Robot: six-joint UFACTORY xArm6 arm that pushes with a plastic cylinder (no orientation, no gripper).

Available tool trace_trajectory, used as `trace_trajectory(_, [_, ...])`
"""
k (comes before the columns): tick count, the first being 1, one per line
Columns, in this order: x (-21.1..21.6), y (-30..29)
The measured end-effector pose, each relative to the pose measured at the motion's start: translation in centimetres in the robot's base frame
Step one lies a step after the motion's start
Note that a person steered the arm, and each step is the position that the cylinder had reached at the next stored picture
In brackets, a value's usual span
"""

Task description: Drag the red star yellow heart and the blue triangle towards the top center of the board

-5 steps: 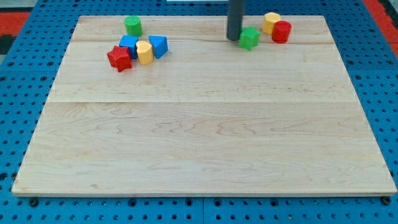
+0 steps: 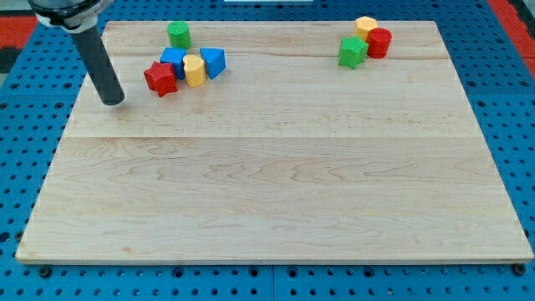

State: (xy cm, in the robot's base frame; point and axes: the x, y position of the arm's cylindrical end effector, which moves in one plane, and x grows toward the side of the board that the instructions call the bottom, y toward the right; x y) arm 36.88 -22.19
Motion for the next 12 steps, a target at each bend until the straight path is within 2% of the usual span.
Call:
trace_trajectory(3, [-4.4,8.0])
trace_trajectory(4, [-4.9,7.6])
trace_trajectory(5, [-7.5,2.2])
trace_trajectory(8, [-5.6,10.3])
trace_trajectory(11, [-7.8,11.1])
trace_trajectory(12, [-8.0,14.7])
